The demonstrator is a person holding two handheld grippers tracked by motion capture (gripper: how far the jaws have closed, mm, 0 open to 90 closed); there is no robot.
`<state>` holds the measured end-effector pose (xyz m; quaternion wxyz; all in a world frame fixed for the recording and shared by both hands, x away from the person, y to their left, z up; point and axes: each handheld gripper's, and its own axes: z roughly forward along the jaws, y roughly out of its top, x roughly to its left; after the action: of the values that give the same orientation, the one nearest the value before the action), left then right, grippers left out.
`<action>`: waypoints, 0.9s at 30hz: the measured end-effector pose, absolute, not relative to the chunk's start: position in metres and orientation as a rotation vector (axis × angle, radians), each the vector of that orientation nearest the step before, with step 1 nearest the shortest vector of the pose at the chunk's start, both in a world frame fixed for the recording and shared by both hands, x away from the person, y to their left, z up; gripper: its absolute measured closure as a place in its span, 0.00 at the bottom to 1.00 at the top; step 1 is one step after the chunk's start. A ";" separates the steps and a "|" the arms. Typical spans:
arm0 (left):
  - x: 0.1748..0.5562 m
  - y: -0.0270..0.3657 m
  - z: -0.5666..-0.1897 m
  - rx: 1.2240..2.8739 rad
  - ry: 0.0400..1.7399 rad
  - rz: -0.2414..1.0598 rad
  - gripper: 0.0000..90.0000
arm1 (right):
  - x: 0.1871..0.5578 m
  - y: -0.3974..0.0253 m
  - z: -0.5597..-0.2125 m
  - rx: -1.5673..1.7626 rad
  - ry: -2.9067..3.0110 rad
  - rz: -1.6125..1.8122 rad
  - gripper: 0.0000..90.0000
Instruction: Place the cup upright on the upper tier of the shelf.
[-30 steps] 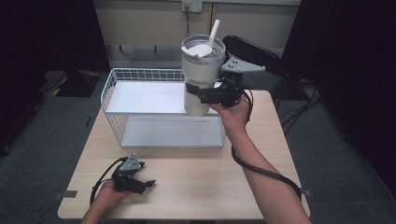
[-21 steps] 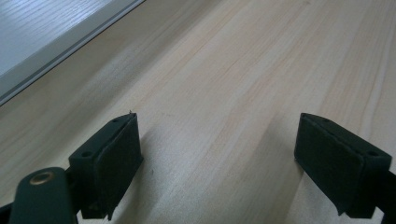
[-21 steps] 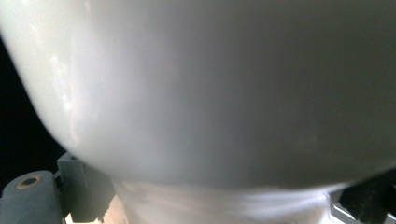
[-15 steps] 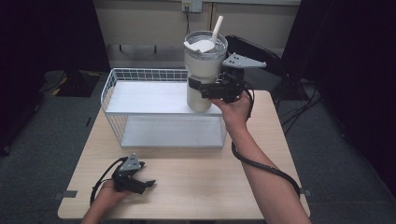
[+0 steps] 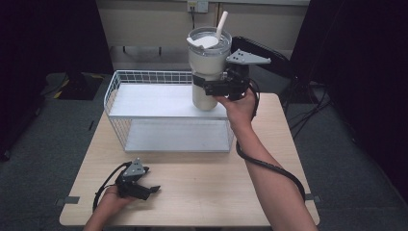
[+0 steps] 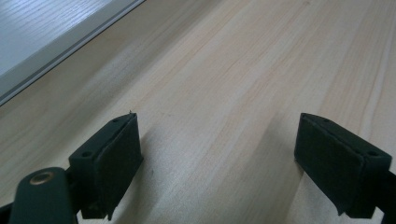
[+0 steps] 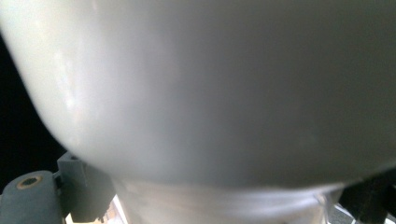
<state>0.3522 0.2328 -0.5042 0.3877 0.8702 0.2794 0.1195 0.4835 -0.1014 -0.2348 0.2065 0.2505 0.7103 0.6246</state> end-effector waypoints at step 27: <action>0.352 0.233 -0.504 2.214 0.711 0.304 0.16 | 0.505 -0.101 -0.246 0.759 1.958 1.724 0.11</action>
<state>0.3522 0.2328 -0.5042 0.3877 0.8703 0.2794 0.1194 0.5052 -0.1006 -0.2455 0.2108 0.2729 0.7044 0.6204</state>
